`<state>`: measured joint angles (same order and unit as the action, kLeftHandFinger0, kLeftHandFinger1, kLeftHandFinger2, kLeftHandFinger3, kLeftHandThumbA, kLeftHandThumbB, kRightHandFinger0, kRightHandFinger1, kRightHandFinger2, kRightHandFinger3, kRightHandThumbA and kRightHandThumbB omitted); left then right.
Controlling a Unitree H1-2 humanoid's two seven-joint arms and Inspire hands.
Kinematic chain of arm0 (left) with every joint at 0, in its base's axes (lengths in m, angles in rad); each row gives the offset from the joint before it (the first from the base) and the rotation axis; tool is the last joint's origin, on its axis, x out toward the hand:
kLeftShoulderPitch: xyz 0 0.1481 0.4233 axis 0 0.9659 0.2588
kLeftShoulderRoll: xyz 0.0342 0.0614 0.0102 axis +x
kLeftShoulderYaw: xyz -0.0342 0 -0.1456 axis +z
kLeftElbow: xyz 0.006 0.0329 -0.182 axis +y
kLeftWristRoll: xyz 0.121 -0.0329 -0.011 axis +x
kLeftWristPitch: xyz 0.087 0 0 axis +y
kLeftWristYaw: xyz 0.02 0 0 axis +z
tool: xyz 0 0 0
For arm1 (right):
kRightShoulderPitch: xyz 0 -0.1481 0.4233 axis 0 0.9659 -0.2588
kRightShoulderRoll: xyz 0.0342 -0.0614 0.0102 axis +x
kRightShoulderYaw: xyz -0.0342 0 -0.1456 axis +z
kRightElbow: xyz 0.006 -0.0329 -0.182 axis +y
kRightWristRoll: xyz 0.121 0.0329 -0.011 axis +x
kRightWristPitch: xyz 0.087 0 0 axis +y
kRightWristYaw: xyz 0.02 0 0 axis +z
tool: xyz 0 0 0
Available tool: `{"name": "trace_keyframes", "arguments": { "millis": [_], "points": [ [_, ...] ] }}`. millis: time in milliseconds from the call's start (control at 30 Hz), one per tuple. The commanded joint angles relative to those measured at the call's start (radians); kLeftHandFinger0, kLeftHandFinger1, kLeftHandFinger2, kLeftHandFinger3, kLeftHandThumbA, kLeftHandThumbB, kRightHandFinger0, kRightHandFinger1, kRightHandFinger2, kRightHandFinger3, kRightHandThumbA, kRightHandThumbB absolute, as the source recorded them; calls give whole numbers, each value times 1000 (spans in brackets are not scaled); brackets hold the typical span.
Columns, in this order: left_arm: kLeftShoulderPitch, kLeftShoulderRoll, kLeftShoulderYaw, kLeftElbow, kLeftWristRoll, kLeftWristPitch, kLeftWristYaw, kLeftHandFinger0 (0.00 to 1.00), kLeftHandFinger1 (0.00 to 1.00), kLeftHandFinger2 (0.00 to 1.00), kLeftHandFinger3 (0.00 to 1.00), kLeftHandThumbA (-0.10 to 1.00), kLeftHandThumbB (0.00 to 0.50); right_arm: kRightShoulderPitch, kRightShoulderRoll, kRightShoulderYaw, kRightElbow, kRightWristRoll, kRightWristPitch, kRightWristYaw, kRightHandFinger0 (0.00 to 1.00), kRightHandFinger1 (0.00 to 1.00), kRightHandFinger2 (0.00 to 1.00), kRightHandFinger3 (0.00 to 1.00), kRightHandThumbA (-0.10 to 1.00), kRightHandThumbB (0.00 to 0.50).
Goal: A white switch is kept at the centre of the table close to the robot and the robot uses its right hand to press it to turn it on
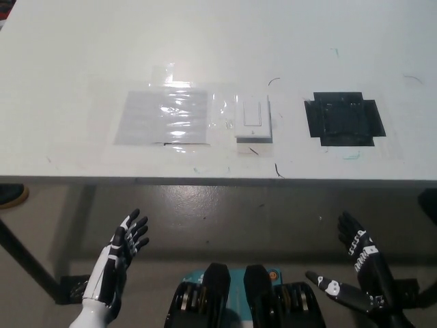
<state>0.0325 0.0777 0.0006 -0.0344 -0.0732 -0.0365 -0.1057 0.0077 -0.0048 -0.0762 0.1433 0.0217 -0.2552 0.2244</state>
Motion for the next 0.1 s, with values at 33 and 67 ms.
{"name": "trace_keyframes", "arguments": {
  "millis": [33, 67],
  "points": [
    [-2, 0, -5, -21, -1, -25, -5, 1000, 1000, 1000, 1000, 1000, 20, -7, -6, 14, -22, 20, -47, -19, 1000, 1000, 1000, 1000, 934, 124],
    [-2, 0, -5, -21, -1, -25, -5, 1000, 1000, 1000, 1000, 1000, 20, -7, -6, 14, -22, 20, -47, -19, 1000, 1000, 1000, 1000, 934, 124]
  ]
}}
